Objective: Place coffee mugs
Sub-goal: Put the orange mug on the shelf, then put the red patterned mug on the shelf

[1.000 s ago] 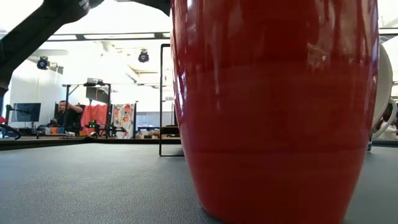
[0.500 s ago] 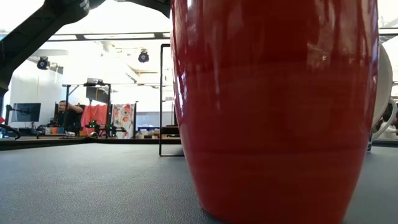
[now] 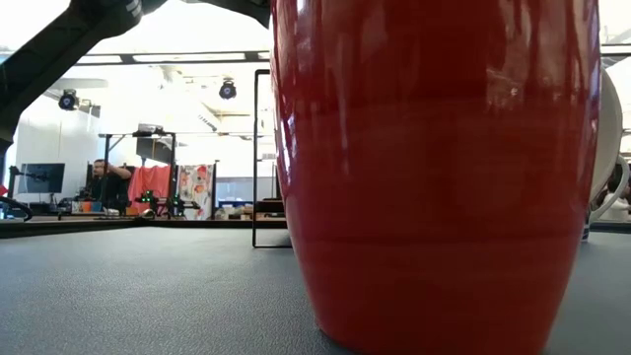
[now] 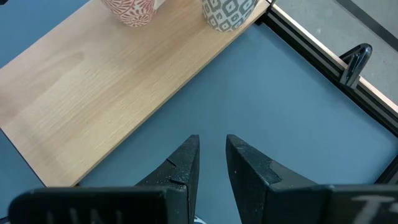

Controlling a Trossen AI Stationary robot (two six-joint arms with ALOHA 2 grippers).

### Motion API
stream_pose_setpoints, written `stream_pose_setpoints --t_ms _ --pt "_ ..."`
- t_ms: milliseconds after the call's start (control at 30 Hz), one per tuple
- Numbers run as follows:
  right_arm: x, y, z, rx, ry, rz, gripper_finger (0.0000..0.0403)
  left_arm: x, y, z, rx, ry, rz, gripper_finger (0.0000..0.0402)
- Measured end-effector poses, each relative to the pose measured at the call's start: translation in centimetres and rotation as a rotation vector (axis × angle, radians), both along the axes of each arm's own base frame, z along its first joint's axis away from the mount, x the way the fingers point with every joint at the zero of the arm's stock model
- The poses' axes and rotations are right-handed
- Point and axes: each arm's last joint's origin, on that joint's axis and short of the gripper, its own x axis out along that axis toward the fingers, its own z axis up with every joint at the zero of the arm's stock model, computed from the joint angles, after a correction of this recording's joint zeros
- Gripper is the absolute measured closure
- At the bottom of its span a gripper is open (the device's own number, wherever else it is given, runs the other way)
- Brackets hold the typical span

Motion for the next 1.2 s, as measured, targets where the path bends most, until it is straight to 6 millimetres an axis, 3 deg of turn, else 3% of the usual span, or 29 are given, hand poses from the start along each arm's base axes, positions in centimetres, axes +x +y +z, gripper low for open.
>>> stream_pose_setpoints --t_ms 500,767,1000,1200 --pt "0.0 0.0 0.0 0.0 0.0 0.0 0.0335 -1.4 -1.3 2.8 0.02 -0.027 0.05 0.0308" --pt "0.0 0.0 0.0 0.0 0.0 0.0 0.0335 -3.4 -5.7 5.5 0.053 0.063 0.025 0.03" --pt "0.0 0.0 0.0 0.0 0.0 0.0 0.0335 -6.1 -10.0 5.8 0.036 0.188 0.005 0.0282" --pt "0.0 0.0 0.0 0.0 0.0 0.0 0.0335 -10.0 -14.6 5.3 0.011 0.185 0.034 0.0274"
